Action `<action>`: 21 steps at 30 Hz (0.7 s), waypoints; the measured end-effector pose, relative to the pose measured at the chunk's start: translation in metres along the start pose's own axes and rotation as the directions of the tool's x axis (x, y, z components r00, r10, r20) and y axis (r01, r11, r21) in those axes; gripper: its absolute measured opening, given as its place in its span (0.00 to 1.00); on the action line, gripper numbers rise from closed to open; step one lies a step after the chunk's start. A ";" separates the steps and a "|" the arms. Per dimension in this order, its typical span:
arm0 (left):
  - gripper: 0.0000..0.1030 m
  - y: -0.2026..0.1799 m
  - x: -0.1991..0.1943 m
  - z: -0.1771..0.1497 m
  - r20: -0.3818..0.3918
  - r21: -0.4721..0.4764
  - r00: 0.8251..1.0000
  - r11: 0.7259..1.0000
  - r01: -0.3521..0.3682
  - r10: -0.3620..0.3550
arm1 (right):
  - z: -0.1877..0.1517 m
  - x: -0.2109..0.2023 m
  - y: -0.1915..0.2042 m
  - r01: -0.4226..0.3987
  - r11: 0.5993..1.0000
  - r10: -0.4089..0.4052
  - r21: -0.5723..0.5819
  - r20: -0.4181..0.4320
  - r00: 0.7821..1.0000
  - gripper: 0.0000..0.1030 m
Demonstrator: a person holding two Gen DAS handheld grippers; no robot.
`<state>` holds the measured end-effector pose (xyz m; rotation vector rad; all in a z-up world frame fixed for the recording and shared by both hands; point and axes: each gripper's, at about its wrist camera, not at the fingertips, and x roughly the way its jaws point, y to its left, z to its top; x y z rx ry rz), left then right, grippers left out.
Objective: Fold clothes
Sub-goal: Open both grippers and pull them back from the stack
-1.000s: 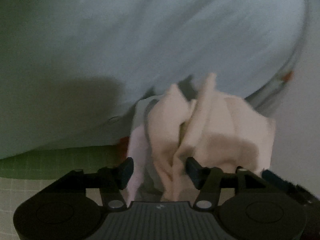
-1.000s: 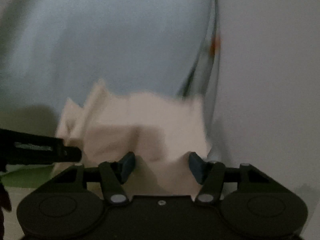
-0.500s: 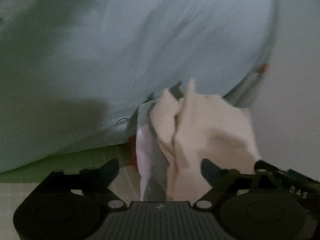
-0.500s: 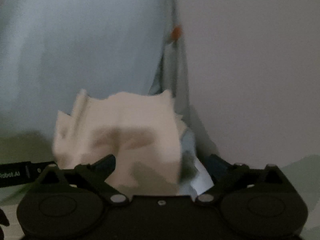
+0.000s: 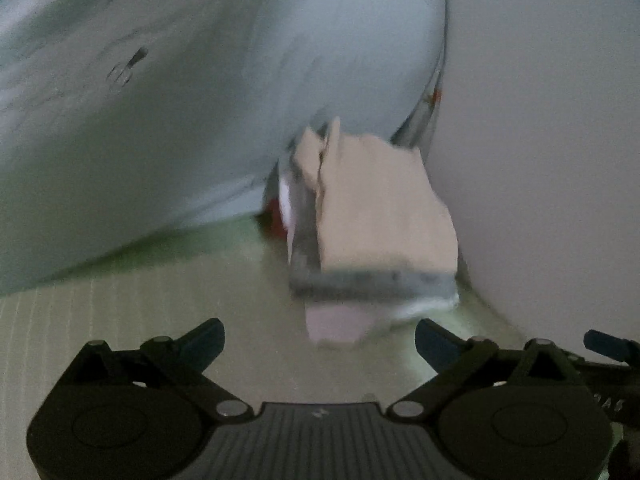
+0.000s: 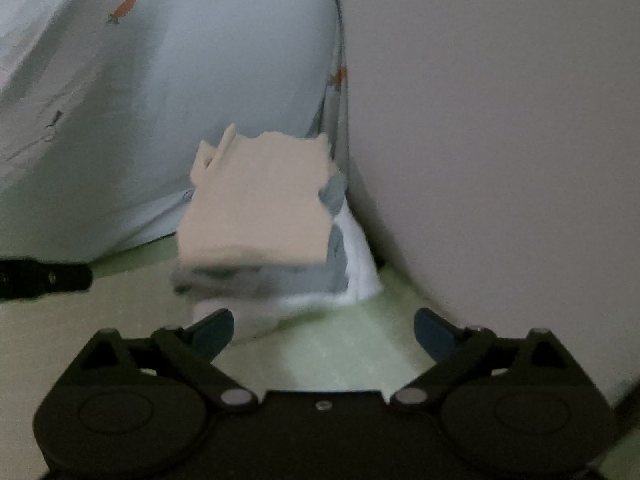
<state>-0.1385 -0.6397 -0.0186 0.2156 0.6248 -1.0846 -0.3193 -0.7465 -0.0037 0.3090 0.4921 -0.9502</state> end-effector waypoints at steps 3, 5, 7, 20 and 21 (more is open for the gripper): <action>1.00 -0.004 -0.016 -0.020 -0.022 0.004 1.000 1.000 -0.002 0.002 | -0.019 -0.020 -0.001 -0.028 0.999 0.029 0.034 -0.035 0.999 0.95; 1.00 -0.006 -0.027 -0.034 -0.036 0.007 0.999 1.000 -0.003 0.004 | -0.030 -0.034 -0.002 -0.036 0.999 0.037 0.027 -0.041 0.998 0.95; 1.00 -0.009 -0.038 -0.047 -0.051 0.010 0.999 1.000 -0.005 0.005 | -0.041 -0.047 -0.004 -0.034 0.999 0.034 0.014 -0.041 0.999 0.95; 1.00 -0.027 -0.067 -0.077 -0.066 0.047 0.998 0.999 0.008 -0.005 | -0.066 -0.076 -0.012 -0.017 1.000 0.017 -0.003 -0.061 0.998 0.95; 1.00 -0.028 -0.069 -0.077 -0.064 0.052 0.998 0.999 0.008 -0.005 | -0.066 -0.077 -0.013 -0.017 1.000 0.017 0.000 -0.060 0.998 0.95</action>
